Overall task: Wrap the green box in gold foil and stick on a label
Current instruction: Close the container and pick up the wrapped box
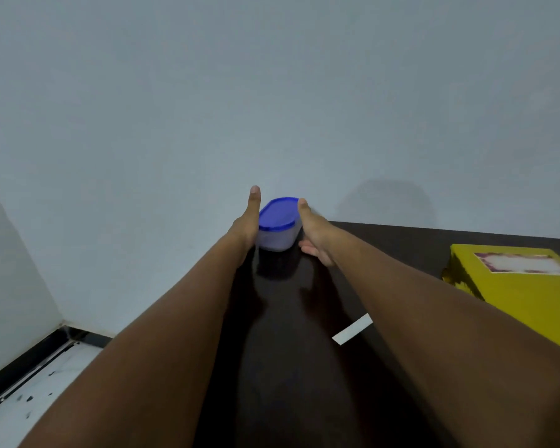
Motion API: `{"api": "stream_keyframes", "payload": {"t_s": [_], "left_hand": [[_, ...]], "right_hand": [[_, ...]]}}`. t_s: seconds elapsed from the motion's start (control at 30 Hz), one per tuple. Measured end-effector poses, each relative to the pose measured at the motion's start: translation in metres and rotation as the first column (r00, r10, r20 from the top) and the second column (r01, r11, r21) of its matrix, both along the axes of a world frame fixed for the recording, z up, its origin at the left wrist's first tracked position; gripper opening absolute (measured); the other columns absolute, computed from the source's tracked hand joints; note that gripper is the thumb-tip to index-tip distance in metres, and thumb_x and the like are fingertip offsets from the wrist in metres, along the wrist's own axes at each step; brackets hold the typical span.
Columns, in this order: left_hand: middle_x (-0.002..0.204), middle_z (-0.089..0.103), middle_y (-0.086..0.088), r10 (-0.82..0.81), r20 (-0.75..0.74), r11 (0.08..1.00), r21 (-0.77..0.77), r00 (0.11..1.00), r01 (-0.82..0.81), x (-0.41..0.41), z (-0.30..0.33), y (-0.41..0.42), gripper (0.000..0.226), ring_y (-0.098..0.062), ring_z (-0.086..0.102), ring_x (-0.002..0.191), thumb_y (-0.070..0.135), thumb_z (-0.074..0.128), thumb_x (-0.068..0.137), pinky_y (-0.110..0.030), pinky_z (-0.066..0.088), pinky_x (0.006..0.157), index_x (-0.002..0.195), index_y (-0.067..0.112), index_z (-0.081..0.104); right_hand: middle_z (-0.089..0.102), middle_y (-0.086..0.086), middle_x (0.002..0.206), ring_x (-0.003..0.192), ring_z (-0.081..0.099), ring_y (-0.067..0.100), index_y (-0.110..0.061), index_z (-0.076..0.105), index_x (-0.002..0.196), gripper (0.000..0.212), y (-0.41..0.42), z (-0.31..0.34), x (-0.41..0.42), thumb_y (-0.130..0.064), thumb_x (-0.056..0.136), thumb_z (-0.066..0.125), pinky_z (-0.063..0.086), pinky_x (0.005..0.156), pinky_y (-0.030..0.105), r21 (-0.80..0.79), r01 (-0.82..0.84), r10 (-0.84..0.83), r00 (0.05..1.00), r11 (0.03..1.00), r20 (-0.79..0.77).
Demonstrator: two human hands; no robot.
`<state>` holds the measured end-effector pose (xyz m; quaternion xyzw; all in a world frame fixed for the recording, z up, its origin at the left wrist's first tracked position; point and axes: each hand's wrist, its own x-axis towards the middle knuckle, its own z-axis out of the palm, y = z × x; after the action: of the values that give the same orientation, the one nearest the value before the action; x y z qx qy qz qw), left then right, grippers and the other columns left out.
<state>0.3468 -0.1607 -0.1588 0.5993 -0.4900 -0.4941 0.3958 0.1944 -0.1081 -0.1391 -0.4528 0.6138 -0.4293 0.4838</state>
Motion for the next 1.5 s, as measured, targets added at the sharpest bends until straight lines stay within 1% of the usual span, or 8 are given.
{"api": "stream_keyframes", "payload": {"t_s": [0.13, 0.33, 0.6, 0.73, 0.9, 1.0, 1.23, 1.5], "left_hand": [[0.165, 0.027, -0.013, 0.071, 0.171, 0.990, -0.132, 0.983, -0.049, -0.015, 0.036, 0.067, 0.123, -0.034, 0.030, 0.149, 0.100, 0.009, 0.069, -0.051, 0.022, 0.121, 0.159, 0.018, 0.027], [0.163, 0.031, -0.012, 0.091, 0.380, 0.977, -0.214, 0.921, -0.009, -0.042, 0.073, 0.104, 0.153, -0.037, 0.034, 0.146, 0.109, 0.001, 0.038, -0.056, 0.025, 0.120, 0.159, 0.018, 0.028], [0.167, 0.022, -0.011, -0.129, 0.460, 0.903, -0.312, 0.878, 0.295, -0.166, 0.137, 0.206, 0.100, -0.033, 0.023, 0.153, 0.085, 0.012, 0.089, -0.052, 0.016, 0.123, 0.160, 0.016, 0.024], [0.166, 0.022, -0.014, -0.226, 0.493, 0.836, -0.344, 0.840, 0.427, -0.250, 0.145, 0.242, 0.095, -0.034, 0.023, 0.152, 0.079, 0.013, 0.093, -0.051, 0.017, 0.121, 0.159, 0.012, 0.026], [0.166, 0.022, -0.014, -0.403, 0.506, 0.760, -0.279, 0.762, 0.587, -0.355, 0.125, 0.292, 0.095, -0.032, 0.022, 0.153, 0.079, 0.016, 0.094, -0.050, 0.017, 0.122, 0.159, 0.010, 0.027], [0.167, 0.022, -0.011, -0.497, 0.514, 0.720, -0.204, 0.699, 0.663, -0.395, 0.106, 0.306, 0.095, -0.030, 0.022, 0.153, 0.081, 0.015, 0.092, -0.048, 0.016, 0.122, 0.160, 0.015, 0.026], [0.161, 0.036, -0.013, -0.563, 0.516, 0.688, -0.139, 0.645, 0.712, -0.442, 0.073, 0.303, 0.091, -0.031, 0.036, 0.146, 0.076, 0.012, 0.096, -0.044, 0.025, 0.118, 0.153, 0.011, 0.040], [0.101, 0.067, -0.011, -0.610, 0.010, 0.790, 0.087, 0.792, 0.607, -0.459, 0.064, 0.297, 0.094, -0.026, 0.064, 0.092, 0.087, 0.023, 0.087, -0.044, 0.052, 0.085, 0.130, 0.010, 0.057]], "right_hand": [[0.026, 0.006, 0.165, 0.144, 0.038, 0.029, -0.024, 0.022, 0.160, 0.085, 0.036, 0.014, -0.010, -0.076, 0.094, 0.032, 0.042, 0.113, 0.043, 0.002, -0.017, 0.017, 1.000, 1.000, -0.007], [0.030, 0.006, 0.163, 0.136, 0.046, 0.030, -0.019, 0.026, 0.158, 0.084, 0.094, 0.052, -0.051, -0.075, 0.095, 0.029, 0.043, 0.112, 0.043, -0.078, 0.021, -0.034, 0.984, 0.997, -0.174], [0.036, 0.010, 0.159, 0.137, 0.044, 0.033, -0.013, 0.031, 0.154, 0.071, 0.192, 0.092, -0.163, -0.060, 0.101, 0.037, 0.043, 0.111, 0.048, -0.284, 0.198, -0.277, 0.921, 0.938, -0.274], [0.048, 0.014, 0.146, 0.132, 0.047, 0.033, -0.006, 0.041, 0.145, 0.063, 0.253, 0.092, -0.234, -0.053, 0.102, 0.045, 0.042, 0.104, 0.042, -0.403, 0.206, -0.393, 0.794, 0.892, -0.464], [0.048, 0.015, 0.138, 0.130, 0.041, 0.033, -0.011, 0.042, 0.139, 0.056, 0.321, 0.060, -0.315, -0.045, 0.097, 0.056, 0.044, 0.100, 0.046, -0.466, 0.294, -0.551, 0.440, 0.835, -0.709], [0.049, 0.014, 0.136, 0.128, 0.043, 0.033, -0.013, 0.042, 0.137, 0.065, 0.340, 0.038, -0.342, -0.055, 0.091, 0.062, 0.042, 0.101, 0.043, -0.454, 0.399, -0.589, 0.340, 0.797, -0.733], [0.049, 0.013, 0.138, 0.126, 0.053, 0.034, -0.013, 0.041, 0.142, 0.099, 0.334, -0.011, -0.374, -0.072, 0.070, 0.075, 0.051, 0.097, 0.046, -0.250, 0.523, -0.558, 0.589, 0.815, -0.585], [0.068, 0.004, 0.113, 0.097, 0.068, 0.026, -0.017, 0.060, 0.122, 0.075, 0.328, -0.025, -0.378, -0.061, 0.065, 0.083, 0.055, 0.078, 0.035, -0.322, 0.538, -0.627, 0.663, 0.779, -0.408]]}}
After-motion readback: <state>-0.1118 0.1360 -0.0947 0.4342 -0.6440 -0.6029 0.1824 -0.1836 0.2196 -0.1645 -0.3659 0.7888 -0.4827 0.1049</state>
